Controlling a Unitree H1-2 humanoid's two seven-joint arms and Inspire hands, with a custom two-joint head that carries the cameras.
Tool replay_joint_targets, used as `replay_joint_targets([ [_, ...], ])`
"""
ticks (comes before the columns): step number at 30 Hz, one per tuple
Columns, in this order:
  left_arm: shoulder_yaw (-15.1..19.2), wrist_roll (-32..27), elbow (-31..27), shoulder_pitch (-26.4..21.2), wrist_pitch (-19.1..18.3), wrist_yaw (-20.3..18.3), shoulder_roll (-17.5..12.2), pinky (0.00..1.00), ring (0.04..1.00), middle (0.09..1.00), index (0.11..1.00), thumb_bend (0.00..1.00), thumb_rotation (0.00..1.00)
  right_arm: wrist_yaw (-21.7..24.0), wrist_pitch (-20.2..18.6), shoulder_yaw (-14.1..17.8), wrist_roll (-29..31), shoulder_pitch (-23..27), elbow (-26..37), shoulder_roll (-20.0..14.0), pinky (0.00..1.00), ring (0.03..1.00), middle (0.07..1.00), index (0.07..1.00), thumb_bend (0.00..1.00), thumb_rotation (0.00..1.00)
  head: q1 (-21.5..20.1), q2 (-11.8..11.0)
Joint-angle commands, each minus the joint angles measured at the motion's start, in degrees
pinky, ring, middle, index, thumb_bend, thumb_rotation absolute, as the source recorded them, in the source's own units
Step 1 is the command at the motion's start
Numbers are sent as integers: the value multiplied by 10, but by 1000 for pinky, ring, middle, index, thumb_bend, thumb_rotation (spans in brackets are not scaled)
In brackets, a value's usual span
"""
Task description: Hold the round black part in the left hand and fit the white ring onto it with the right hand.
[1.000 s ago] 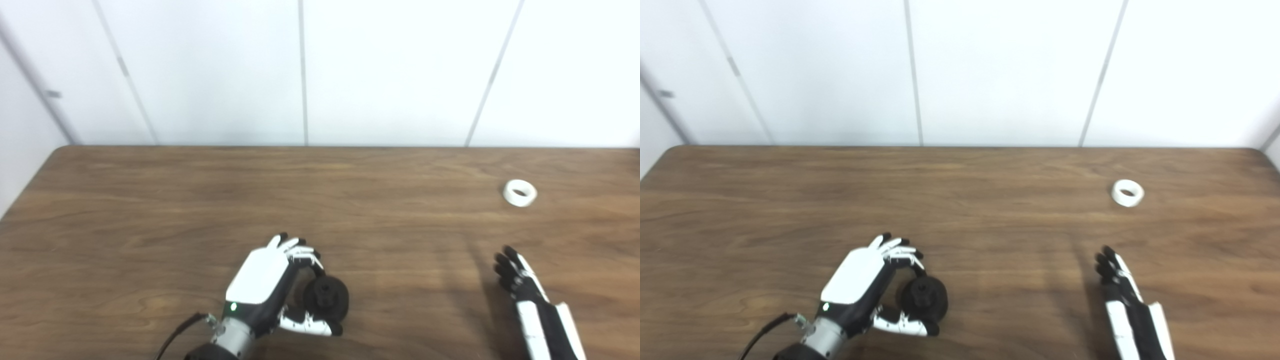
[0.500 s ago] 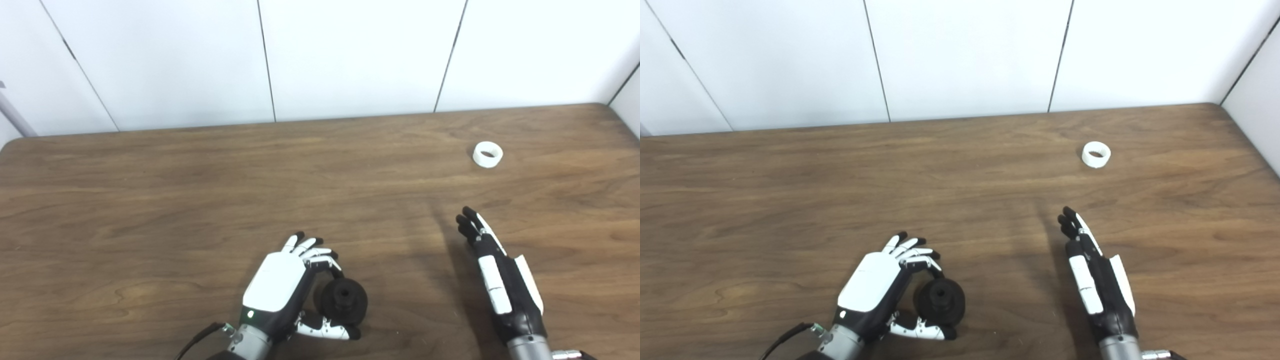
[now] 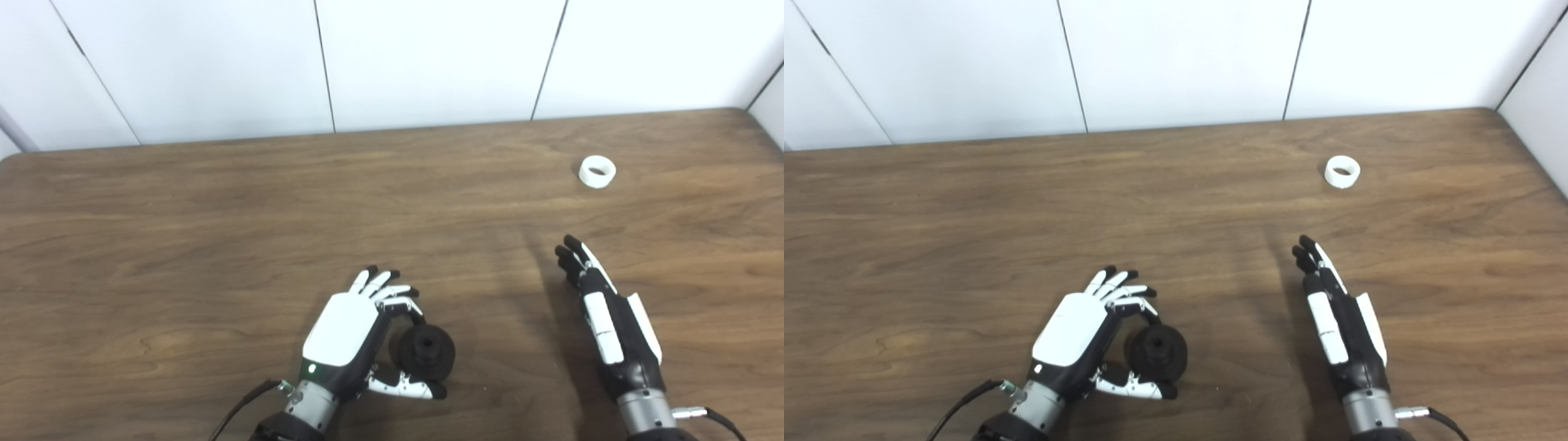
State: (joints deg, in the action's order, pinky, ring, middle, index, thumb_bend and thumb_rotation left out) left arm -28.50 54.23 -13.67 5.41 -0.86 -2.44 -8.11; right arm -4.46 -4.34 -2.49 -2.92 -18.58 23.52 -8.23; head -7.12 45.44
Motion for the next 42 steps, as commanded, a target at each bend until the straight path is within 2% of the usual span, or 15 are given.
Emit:
replay_joint_targets([
  [1, -4, 21, 19, 1, 0, -4, -9, 1000, 927, 800, 483, 523, 59, -6, 0, 7, 6, 10, 24, 30, 951, 928, 914, 934, 558, 1000, 1, 0],
  [6, -7, 21, 32, -2, 5, 2, -11, 1000, 924, 799, 483, 523, 59, -7, -20, 18, 14, 27, 39, 27, 971, 941, 920, 937, 599, 1000, -2, 0],
  [9, -8, 22, 37, -3, 7, 6, -11, 1000, 918, 796, 482, 524, 58, -7, -34, 28, 13, 40, 52, 19, 943, 939, 916, 937, 592, 1000, -8, -1],
  [12, -9, 22, 41, -4, 7, 8, -10, 1000, 917, 795, 482, 524, 58, -2, -46, 44, 15, 57, 64, 4, 941, 929, 915, 936, 548, 1000, -13, -2],
  [13, -10, 22, 42, -4, 7, 8, -10, 1000, 916, 794, 482, 525, 58, 0, -54, 51, 16, 65, 69, -3, 970, 942, 923, 936, 528, 1000, -17, -4],
  [15, -10, 23, 43, -4, 7, 9, -10, 1000, 914, 794, 482, 525, 58, 3, -75, 64, 10, 82, 80, -14, 993, 960, 929, 934, 481, 972, -17, -4],
  [18, -11, 26, 45, -5, 7, 9, -11, 1000, 914, 793, 482, 525, 58, 6, -119, 87, 3, 113, 93, -28, 984, 965, 925, 933, 523, 875, -35, -8],
  [20, -11, 28, 47, -6, 7, 10, -11, 1000, 914, 791, 482, 525, 58, 9, -138, 100, 0, 135, 94, -39, 941, 956, 927, 931, 547, 769, -39, -9],
  [21, -10, 28, 47, -6, 6, 8, -11, 1000, 914, 791, 482, 525, 58, 9, -149, 102, -23, 147, 93, -50, 931, 953, 926, 930, 553, 751, -41, -9],
  [24, -10, 30, 46, -7, 5, 5, -12, 1000, 918, 793, 482, 525, 59, 9, -174, 103, -78, 179, 86, -81, 951, 938, 913, 916, 586, 720, -45, -10],
  [27, -11, 34, 43, -8, 3, 1, -13, 1000, 920, 797, 483, 525, 59, 18, -197, 101, -121, 214, 73, -115, 912, 917, 911, 902, 617, 631, -49, -13],
  [30, -11, 31, 41, -7, 3, 0, -13, 1000, 920, 798, 483, 525, 59, 25, -203, 96, -158, 244, 48, -144, 882, 893, 890, 872, 670, 534, -49, -13],
  [34, -11, 31, 41, -6, 3, 1, -13, 1000, 918, 795, 483, 525, 58, 37, -202, 87, -198, 287, -6, -181, 782, 842, 863, 841, 727, 435, -54, -14],
  [37, -10, 31, 38, -6, 2, -3, -13, 1000, 919, 796, 483, 525, 59, 64, -223, 71, -242, 322, -43, -209, 834, 887, 897, 836, 768, 402, -54, -14],
  [42, -11, 30, 40, -5, 5, 0, -13, 1000, 920, 795, 483, 524, 59, 88, -222, 55, -264, 363, -108, -237, 884, 934, 916, 815, 811, 308, -58, -18],
])
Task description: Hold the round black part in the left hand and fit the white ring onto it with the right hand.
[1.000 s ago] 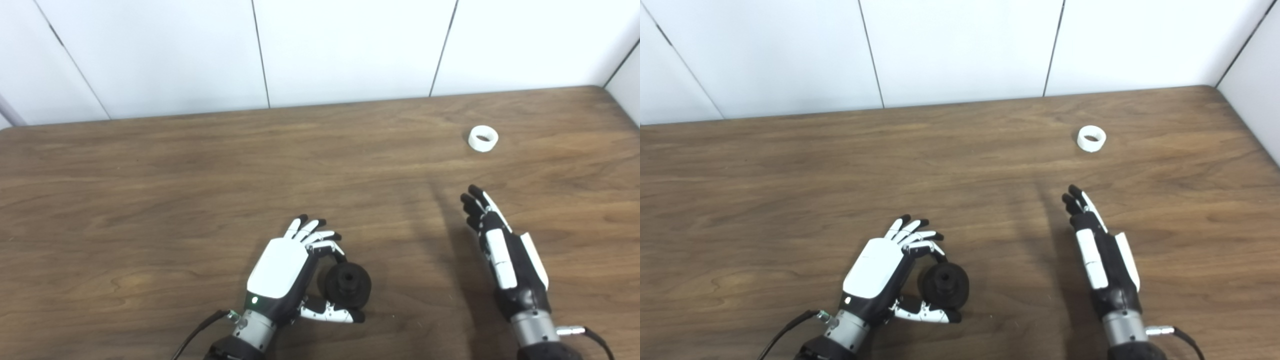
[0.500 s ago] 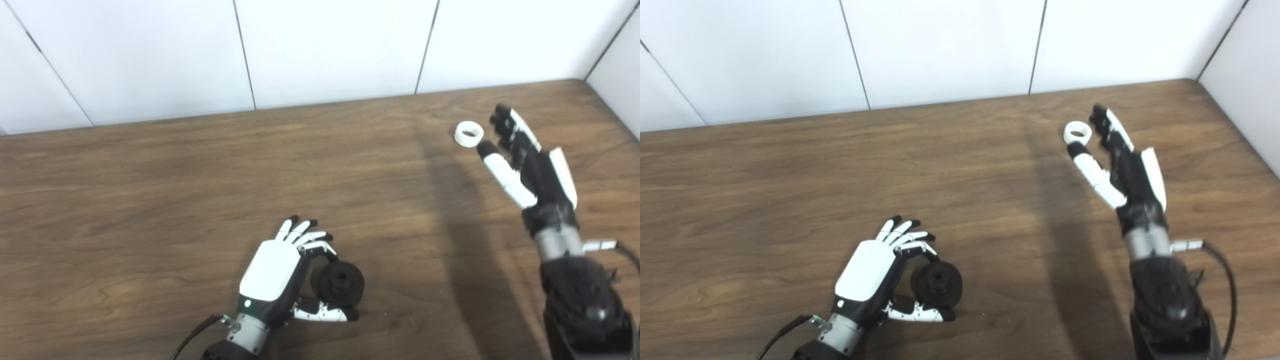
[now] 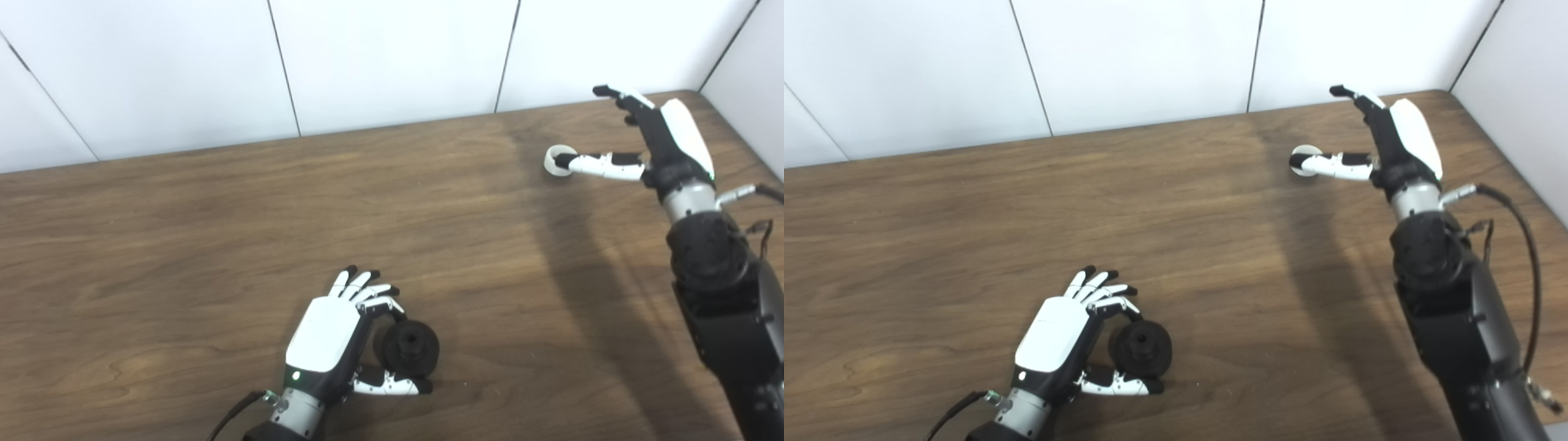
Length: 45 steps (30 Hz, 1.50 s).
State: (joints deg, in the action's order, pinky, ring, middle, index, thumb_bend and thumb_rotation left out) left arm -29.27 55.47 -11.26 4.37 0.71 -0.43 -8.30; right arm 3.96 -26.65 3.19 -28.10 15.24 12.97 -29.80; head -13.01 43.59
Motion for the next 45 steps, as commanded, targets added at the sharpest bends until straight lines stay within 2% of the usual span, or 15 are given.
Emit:
replay_joint_targets([
  [1, -3, 17, 16, 6, -11, -20, -11, 1000, 919, 793, 483, 524, 59, 8, 1, -6, -19, 32, -13, -26, 879, 940, 920, 815, 829, 296, 1, 1],
  [7, -4, 21, 13, 7, -14, -21, -10, 1000, 922, 796, 483, 524, 59, 59, 2, -54, -65, 83, -97, -60, 890, 971, 956, 812, 865, 251, 2, 0],
  [10, -4, 23, 12, 8, -16, -23, -10, 1000, 924, 798, 483, 524, 59, 67, 8, -76, -78, 100, -130, -71, 890, 968, 955, 808, 887, 248, 2, 0],
  [15, -5, 26, 12, 8, -14, -20, -10, 1000, 920, 796, 483, 525, 59, 74, 18, -96, -86, 120, -168, -79, 958, 980, 957, 795, 904, 229, 3, 0],
  [21, -6, 26, 13, 10, -13, -18, -9, 1000, 919, 793, 483, 525, 59, 98, 9, -127, -95, 148, -205, -87, 981, 999, 969, 787, 898, 261, 5, 0],
  [32, -6, 27, 6, 12, -15, -21, -7, 1000, 917, 791, 483, 524, 59, 124, -1, -151, -119, 184, -244, -76, 964, 995, 962, 754, 871, 270, 7, 2],
  [45, -8, 31, 1, 14, -18, -25, -3, 1000, 918, 789, 483, 525, 58, 129, -1, -146, -124, 188, -273, -69, 959, 988, 950, 725, 851, 289, 12, 6],
])
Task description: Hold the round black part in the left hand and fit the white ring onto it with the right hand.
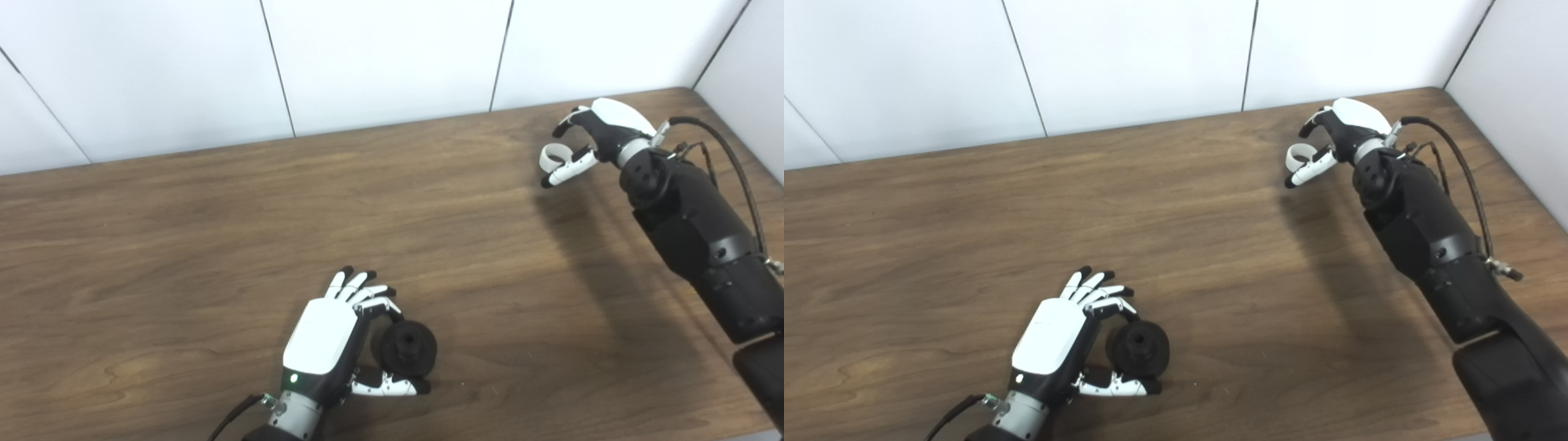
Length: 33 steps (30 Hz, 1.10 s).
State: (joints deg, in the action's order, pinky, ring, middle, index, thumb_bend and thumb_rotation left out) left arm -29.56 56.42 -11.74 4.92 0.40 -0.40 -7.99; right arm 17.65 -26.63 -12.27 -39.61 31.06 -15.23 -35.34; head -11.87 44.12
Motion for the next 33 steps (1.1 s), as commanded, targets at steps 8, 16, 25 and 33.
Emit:
replay_joint_targets([
  [8, -7, 25, 5, 9, -19, -26, -4, 1000, 918, 789, 482, 525, 59, -12, 2, 11, -2, 29, 6, -16, 962, 990, 946, 698, 848, 276, 0, 2],
  [16, -7, 22, 5, 8, -19, -26, -3, 1000, 921, 790, 482, 525, 58, -8, 6, 8, 0, 35, 5, -20, 956, 992, 944, 691, 835, 273, 0, 3],
  [25, -7, 22, 6, 7, -16, -22, -2, 1000, 916, 786, 482, 525, 57, -12, 13, 9, 3, 37, 3, -18, 953, 986, 935, 669, 834, 255, 0, 6],
  [33, -8, 24, 2, 8, -18, -25, -1, 1000, 916, 784, 482, 525, 57, -14, 14, 11, 7, 38, 6, -16, 954, 987, 932, 654, 822, 222, 3, 7],
])
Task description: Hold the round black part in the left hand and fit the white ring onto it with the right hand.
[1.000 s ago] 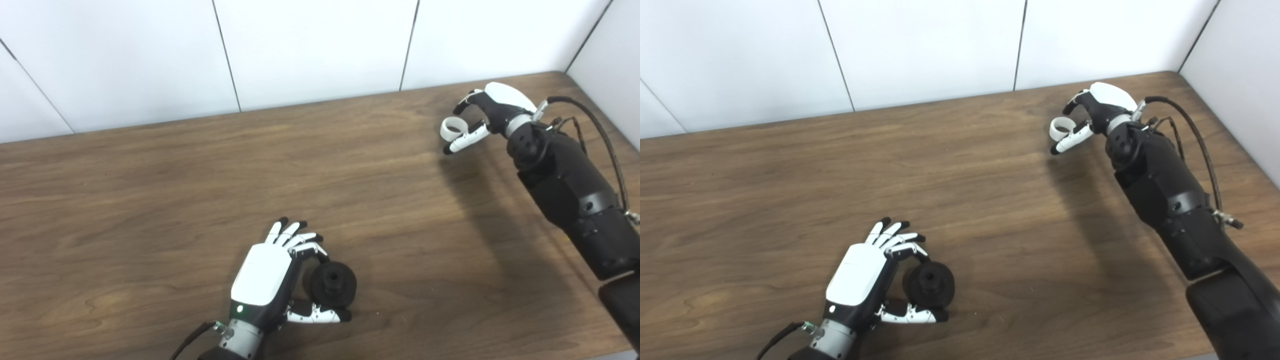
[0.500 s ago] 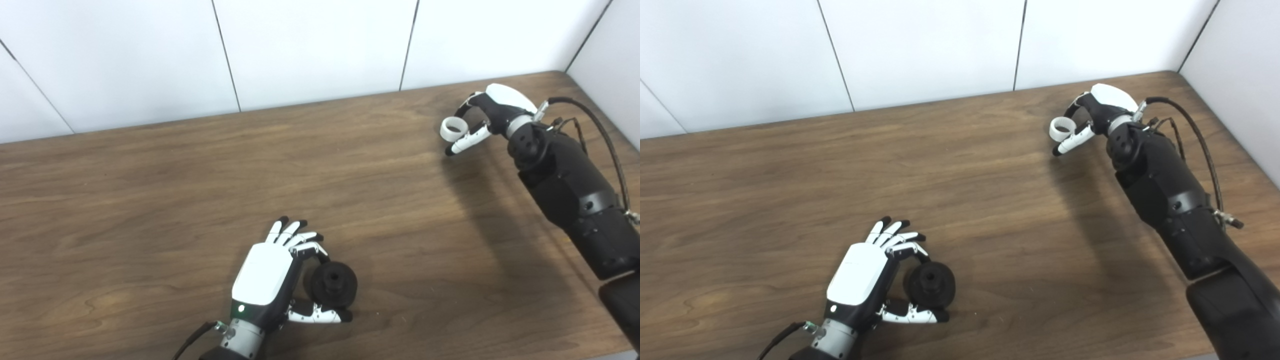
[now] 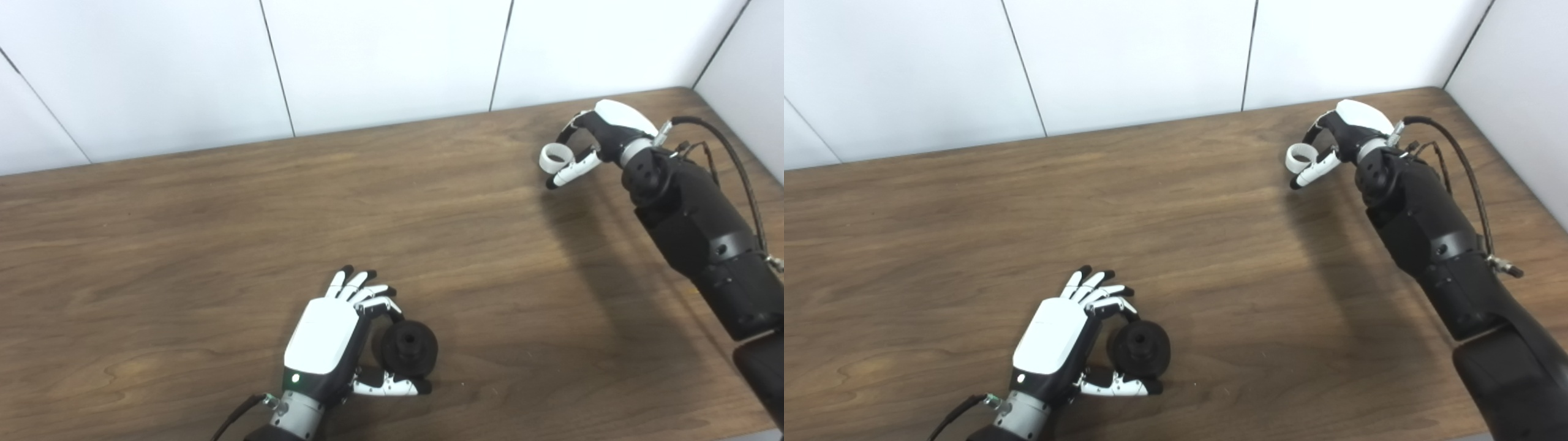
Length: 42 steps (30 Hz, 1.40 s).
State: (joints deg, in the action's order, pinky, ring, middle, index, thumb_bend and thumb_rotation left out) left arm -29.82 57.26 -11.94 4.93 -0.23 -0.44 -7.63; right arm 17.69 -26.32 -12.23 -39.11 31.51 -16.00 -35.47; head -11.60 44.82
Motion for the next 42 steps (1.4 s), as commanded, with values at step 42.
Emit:
replay_joint_targets([
  [42, -13, 22, -22, 16, -26, -38, -4, 1000, 918, 787, 482, 525, 58, -28, 41, 1, -10, 8, 29, -19, 963, 974, 851, 485, 521, 127, 8, 18],
])
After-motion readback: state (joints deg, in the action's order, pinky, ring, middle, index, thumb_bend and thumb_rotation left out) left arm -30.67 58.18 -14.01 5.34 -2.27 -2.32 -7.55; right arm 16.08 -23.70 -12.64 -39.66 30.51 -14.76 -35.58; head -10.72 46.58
